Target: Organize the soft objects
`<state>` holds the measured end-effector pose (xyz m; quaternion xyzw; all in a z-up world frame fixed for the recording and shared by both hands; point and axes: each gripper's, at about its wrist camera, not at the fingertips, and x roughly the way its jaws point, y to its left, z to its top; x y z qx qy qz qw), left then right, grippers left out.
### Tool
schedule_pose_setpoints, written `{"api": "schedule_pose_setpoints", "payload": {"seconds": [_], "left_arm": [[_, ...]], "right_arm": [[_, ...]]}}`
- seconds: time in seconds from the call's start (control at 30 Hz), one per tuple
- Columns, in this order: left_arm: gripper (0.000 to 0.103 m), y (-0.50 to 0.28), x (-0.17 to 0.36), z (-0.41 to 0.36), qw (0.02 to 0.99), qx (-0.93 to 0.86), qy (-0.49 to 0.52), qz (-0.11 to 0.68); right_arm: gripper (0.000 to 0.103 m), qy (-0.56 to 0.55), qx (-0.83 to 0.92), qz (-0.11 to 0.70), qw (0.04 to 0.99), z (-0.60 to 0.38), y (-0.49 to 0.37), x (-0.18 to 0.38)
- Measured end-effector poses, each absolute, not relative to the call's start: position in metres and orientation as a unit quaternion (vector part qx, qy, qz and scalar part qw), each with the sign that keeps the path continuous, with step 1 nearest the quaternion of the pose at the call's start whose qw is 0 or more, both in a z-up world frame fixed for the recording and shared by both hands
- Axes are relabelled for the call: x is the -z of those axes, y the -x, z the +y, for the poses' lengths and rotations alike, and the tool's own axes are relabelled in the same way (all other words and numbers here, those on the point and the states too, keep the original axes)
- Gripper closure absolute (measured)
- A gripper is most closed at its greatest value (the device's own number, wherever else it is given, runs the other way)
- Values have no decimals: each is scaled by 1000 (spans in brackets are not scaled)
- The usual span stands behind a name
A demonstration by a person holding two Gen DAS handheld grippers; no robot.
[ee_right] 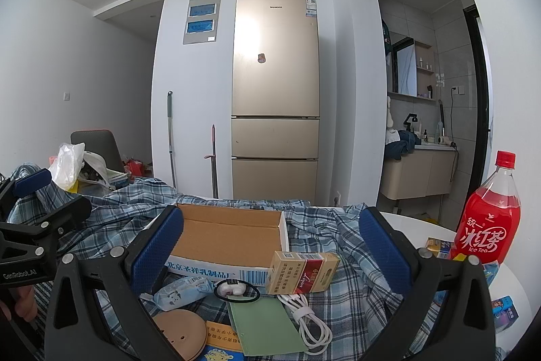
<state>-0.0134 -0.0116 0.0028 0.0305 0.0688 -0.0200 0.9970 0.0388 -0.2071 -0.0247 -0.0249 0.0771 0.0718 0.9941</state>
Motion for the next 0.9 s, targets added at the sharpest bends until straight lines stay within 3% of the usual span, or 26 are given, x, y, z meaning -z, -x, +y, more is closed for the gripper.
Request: {"api": "schedule_pose_setpoints", "payload": {"seconds": [0.9], "left_arm": [[0,16,-1,-17,996,33,-39,69]], "right_arm": [[0,24,-72,78,994,-206,-37,22]]}}
